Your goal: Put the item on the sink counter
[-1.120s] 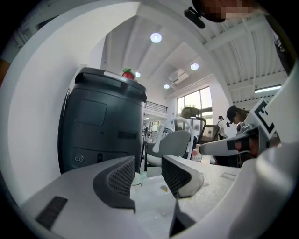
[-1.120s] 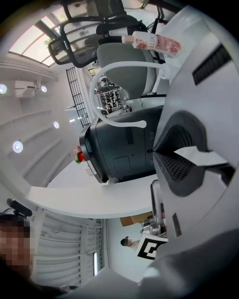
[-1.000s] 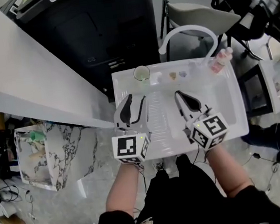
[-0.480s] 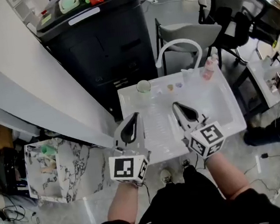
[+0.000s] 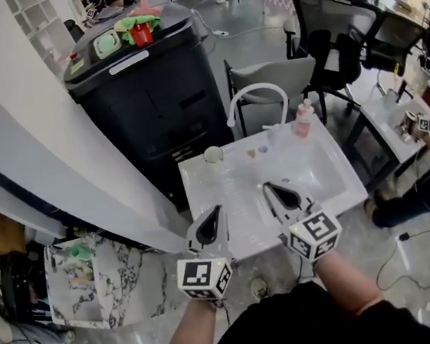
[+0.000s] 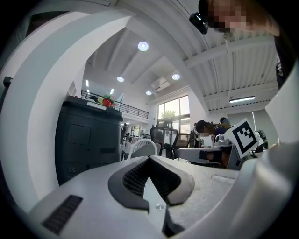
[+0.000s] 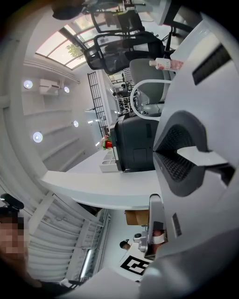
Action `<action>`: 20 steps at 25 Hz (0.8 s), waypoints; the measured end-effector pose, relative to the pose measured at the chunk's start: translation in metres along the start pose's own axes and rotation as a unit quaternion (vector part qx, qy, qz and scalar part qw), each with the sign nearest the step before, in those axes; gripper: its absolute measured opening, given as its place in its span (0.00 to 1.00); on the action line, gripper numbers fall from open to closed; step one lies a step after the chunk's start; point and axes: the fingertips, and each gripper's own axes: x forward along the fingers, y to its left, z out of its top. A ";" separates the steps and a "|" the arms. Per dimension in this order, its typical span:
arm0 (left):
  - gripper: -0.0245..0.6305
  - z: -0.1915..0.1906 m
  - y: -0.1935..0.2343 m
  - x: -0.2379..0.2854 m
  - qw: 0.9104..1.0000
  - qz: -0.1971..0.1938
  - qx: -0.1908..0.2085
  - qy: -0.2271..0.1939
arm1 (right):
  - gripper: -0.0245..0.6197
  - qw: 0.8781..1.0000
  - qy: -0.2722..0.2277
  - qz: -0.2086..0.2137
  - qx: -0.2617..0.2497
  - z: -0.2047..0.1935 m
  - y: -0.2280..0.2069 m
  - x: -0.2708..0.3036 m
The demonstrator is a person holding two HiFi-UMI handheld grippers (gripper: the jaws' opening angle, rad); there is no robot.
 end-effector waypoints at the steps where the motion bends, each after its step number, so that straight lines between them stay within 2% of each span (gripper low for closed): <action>1: 0.04 -0.002 -0.007 -0.002 1.000 -0.004 0.000 0.002 | 0.04 1.000 -0.001 -0.002 0.000 0.001 -0.001 -0.006; 10: 0.04 -0.007 -0.069 -0.031 1.000 0.000 -0.003 0.000 | 0.03 1.000 -0.007 0.011 0.001 0.001 0.000 -0.077; 20: 0.04 -0.029 -0.172 -0.101 0.998 0.055 -0.028 -0.012 | 0.03 0.999 0.013 0.051 0.005 -0.025 0.008 -0.205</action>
